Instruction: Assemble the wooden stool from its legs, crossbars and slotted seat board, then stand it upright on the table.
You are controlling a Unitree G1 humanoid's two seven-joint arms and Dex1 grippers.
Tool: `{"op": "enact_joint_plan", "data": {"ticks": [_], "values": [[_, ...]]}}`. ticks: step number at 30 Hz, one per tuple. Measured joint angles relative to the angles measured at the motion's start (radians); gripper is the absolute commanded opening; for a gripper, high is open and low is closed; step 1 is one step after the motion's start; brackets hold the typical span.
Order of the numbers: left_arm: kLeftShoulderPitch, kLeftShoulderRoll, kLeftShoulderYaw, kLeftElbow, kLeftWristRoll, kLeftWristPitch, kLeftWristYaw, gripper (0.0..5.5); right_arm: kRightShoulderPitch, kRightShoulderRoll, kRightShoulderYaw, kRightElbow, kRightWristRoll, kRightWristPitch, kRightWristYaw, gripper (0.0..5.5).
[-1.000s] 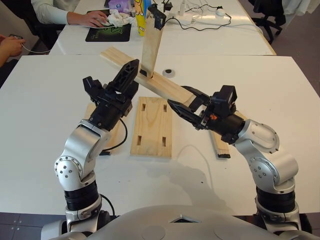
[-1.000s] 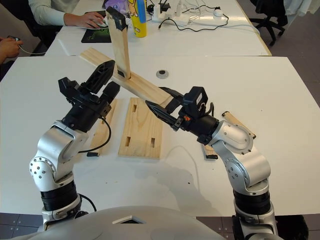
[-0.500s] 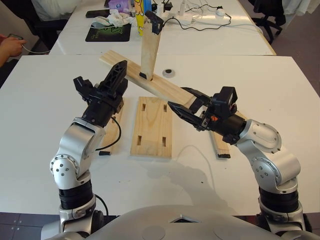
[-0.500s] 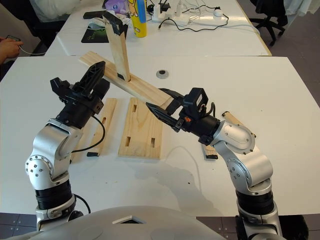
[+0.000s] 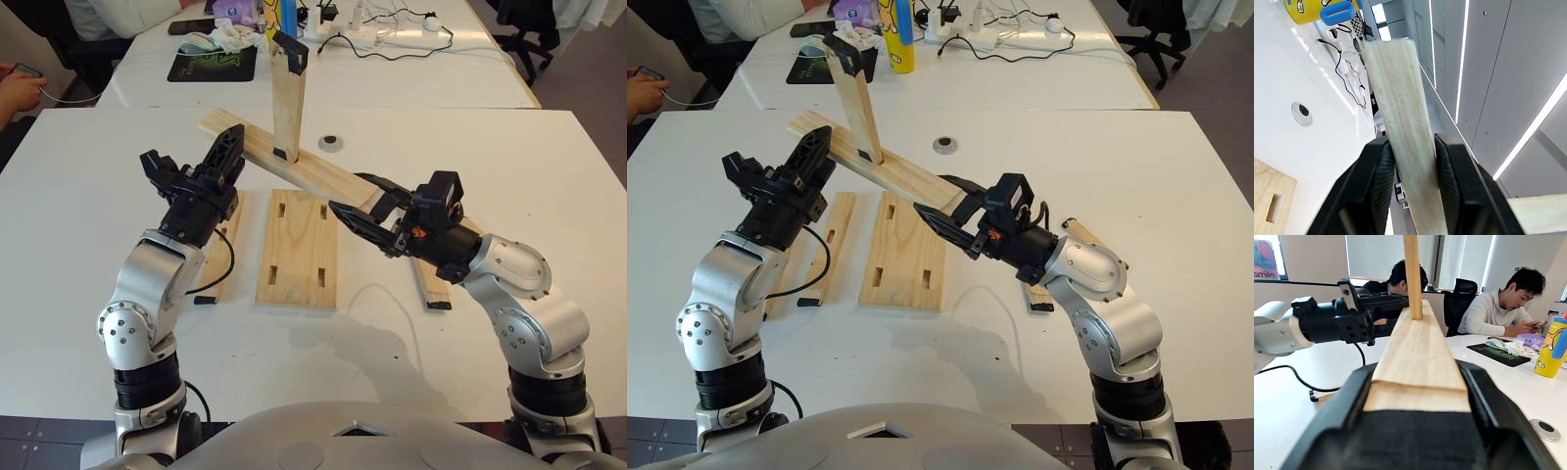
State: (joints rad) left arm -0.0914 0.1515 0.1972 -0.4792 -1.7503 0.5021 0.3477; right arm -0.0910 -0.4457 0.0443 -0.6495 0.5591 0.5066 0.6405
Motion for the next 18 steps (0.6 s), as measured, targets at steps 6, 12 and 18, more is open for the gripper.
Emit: {"op": "enact_joint_plan", "data": {"ticks": [6, 12, 18], "values": [[0.0, 0.0, -0.002, 0.0, 0.012, -0.002, -0.004, 1.21, 0.0, 0.0, 0.002, 0.007, 0.0, 0.0, 0.0, 2.05], [0.001, 0.01, 0.005, 0.008, 0.057, -0.01, -0.014, 1.05, -0.007, 0.002, -0.014, 0.017, 0.049, 0.022, -0.008, 3.02], [0.012, 0.013, 0.011, 0.018, 0.152, -0.029, -0.012, 1.05, -0.065, 0.015, -0.077, 0.038, 0.177, 0.086, -0.048, 3.21]]}}
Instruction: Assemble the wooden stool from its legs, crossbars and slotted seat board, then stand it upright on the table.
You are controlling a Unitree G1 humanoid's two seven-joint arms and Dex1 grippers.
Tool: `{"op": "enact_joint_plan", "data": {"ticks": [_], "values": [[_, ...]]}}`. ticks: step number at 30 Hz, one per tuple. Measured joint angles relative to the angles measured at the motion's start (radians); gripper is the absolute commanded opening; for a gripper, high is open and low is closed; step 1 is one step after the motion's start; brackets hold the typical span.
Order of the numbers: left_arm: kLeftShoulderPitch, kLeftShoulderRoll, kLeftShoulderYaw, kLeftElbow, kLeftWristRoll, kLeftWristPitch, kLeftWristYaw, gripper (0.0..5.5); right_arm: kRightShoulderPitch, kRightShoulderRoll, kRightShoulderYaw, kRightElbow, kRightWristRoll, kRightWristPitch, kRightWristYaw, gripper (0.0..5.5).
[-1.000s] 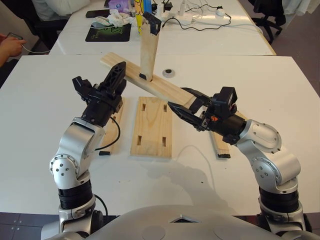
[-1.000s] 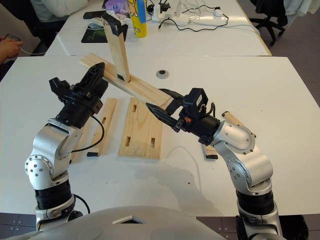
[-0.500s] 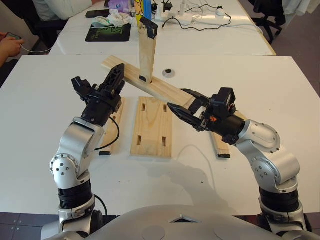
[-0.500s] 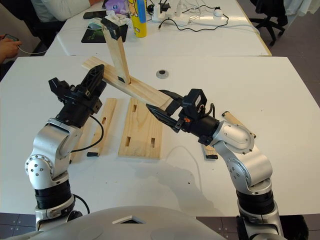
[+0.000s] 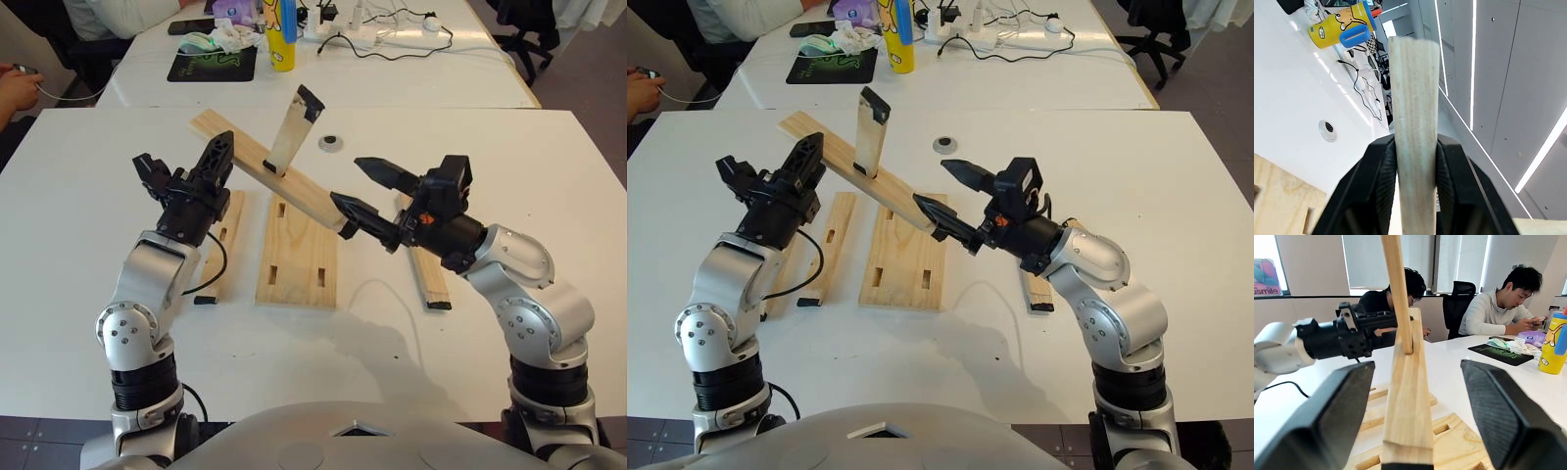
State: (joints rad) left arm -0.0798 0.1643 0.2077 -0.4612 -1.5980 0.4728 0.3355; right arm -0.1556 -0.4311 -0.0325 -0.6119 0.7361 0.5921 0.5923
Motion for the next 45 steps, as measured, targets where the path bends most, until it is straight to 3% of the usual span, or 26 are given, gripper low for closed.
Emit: {"op": "enact_joint_plan", "data": {"ticks": [4, 7, 11, 19, 24, 36, 45], "values": [[-0.003, 0.028, 0.037, 0.021, 0.097, -0.022, 0.005, 1.05, -0.061, 0.023, -0.091, 0.069, 0.126, 0.063, -0.089, 3.21], [-0.003, 0.051, 0.066, 0.018, 0.156, -0.034, 0.005, 1.05, -0.096, 0.048, -0.142, 0.156, 0.128, 0.064, -0.184, 2.82], [0.023, 0.069, 0.104, -0.008, 0.207, -0.043, -0.002, 1.05, -0.11, 0.067, -0.173, 0.252, 0.009, 0.017, -0.298, 2.24], [0.181, 0.19, 0.024, -0.226, 0.471, 0.015, -0.109, 1.05, -0.01, 0.167, -0.146, 0.301, -0.319, -0.172, -0.527, 0.9], [0.224, 0.197, -0.03, -0.291, 0.606, 0.015, -0.133, 1.05, 0.084, 0.221, -0.109, 0.257, -0.429, -0.233, -0.584, 0.08], [0.329, 0.132, -0.025, -0.34, 0.616, 0.008, -0.105, 1.05, 0.099, 0.26, -0.117, 0.258, -0.524, -0.25, -0.62, 0.0], [0.421, 0.103, -0.09, -0.416, 0.769, -0.052, -0.136, 1.05, 0.086, 0.264, -0.119, 0.263, -0.532, -0.251, -0.612, 0.0]]}}
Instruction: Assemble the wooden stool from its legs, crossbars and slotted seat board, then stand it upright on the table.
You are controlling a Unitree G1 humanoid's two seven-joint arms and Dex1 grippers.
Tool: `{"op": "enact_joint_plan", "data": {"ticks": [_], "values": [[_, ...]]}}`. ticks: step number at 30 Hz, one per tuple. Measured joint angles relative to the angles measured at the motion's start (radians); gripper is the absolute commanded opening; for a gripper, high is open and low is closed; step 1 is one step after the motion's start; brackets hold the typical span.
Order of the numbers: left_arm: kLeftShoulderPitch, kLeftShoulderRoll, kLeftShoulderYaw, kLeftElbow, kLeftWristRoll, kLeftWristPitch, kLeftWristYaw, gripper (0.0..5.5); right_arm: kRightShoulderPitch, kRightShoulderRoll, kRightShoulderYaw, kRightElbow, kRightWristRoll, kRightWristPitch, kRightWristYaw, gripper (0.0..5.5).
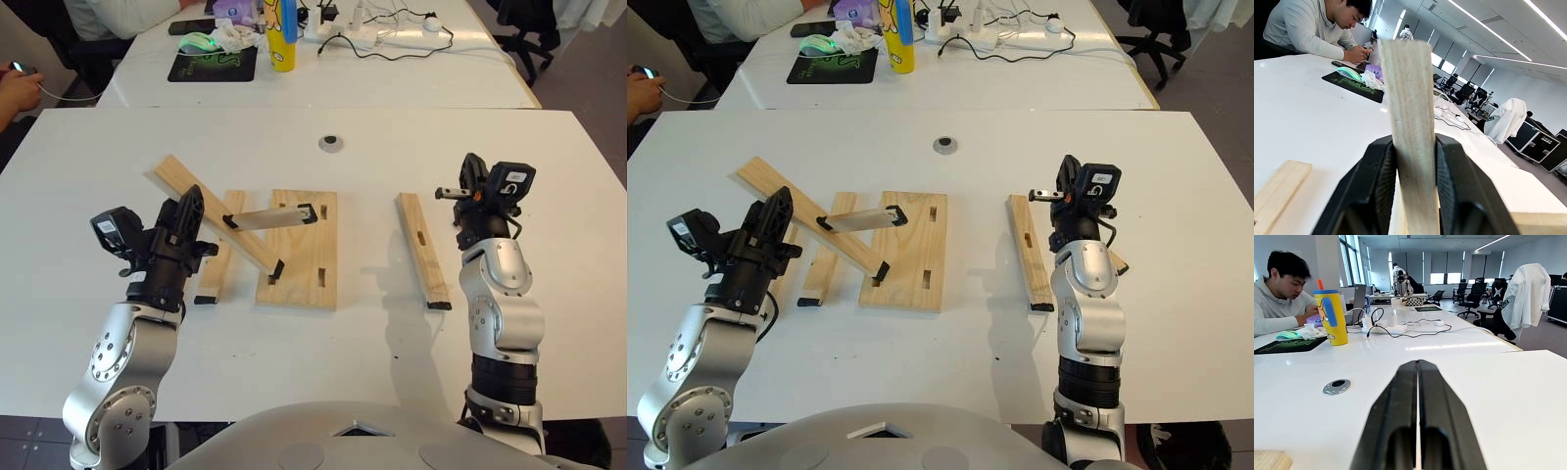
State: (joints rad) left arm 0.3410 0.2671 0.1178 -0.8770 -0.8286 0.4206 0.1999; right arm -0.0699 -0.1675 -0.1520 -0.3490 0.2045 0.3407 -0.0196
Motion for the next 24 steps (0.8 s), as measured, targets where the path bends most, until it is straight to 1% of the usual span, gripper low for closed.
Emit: {"op": "enact_joint_plan", "data": {"ticks": [10, 15, 24], "values": [[0.087, -0.035, -0.056, -0.038, 0.142, -0.07, -0.06, 1.05, -0.044, -0.016, -0.017, 0.027, 0.0, 0.0, 0.025, 0.0], [0.118, -0.06, -0.072, -0.06, 0.161, -0.087, -0.073, 1.05, -0.068, -0.035, -0.032, 0.049, 0.0, 0.0, 0.04, 0.0], [0.033, -0.092, -0.07, -0.129, 0.122, -0.058, -0.019, 1.05, -0.09, -0.043, -0.034, 0.082, -0.001, -0.004, 0.058, 0.0]]}}
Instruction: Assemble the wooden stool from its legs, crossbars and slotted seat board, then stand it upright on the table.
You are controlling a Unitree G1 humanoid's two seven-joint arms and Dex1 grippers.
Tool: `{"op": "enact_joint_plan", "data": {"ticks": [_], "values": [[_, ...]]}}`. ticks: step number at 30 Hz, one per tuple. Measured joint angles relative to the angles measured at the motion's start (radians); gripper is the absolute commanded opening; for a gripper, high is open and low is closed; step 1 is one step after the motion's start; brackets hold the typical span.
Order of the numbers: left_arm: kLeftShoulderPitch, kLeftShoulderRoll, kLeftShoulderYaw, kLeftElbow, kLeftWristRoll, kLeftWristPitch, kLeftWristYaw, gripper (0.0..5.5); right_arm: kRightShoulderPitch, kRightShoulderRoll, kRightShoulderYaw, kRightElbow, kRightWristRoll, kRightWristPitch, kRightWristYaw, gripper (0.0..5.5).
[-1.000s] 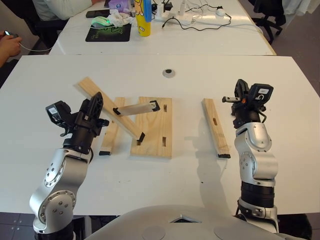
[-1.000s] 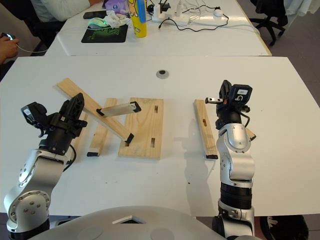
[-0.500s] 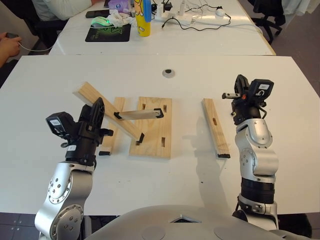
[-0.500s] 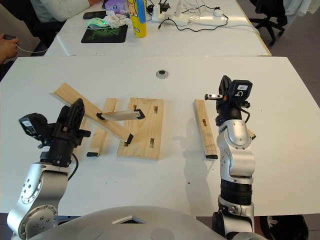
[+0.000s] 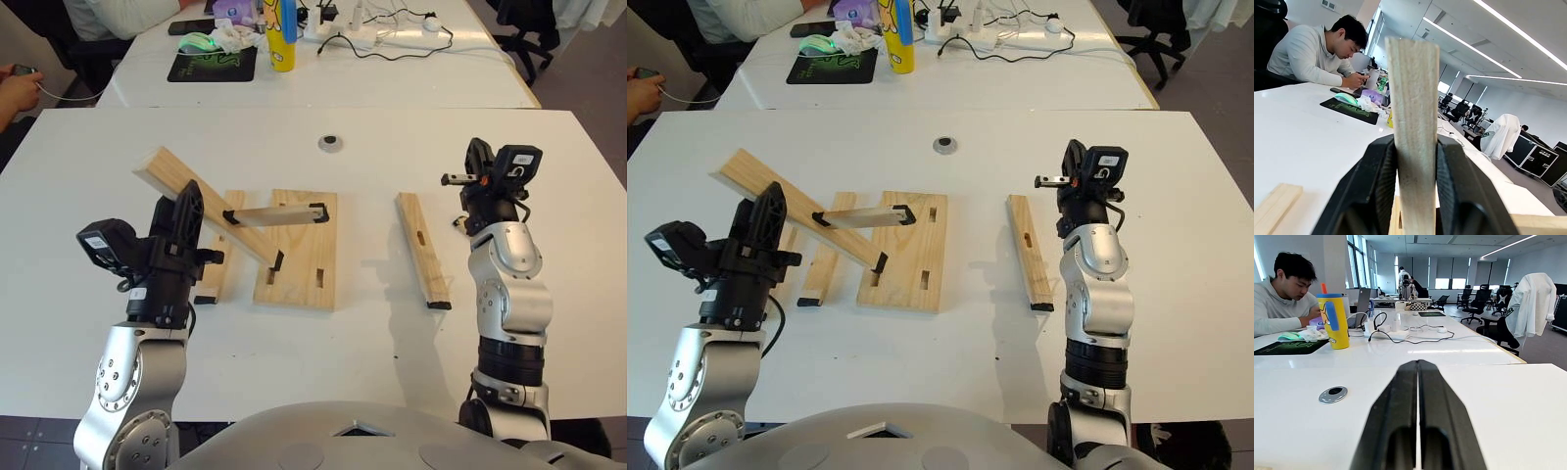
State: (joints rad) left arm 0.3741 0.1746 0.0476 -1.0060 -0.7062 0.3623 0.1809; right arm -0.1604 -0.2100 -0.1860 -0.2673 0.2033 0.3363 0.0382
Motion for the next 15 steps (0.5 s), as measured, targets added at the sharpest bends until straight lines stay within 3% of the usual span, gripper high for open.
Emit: {"op": "enact_joint_plan", "data": {"ticks": [15], "values": [[0.127, 0.023, -0.035, 0.022, 0.14, -0.034, -0.107, 1.05, -0.009, -0.001, -0.003, 0.005, -0.001, -0.006, 0.007, 0.0]]}}
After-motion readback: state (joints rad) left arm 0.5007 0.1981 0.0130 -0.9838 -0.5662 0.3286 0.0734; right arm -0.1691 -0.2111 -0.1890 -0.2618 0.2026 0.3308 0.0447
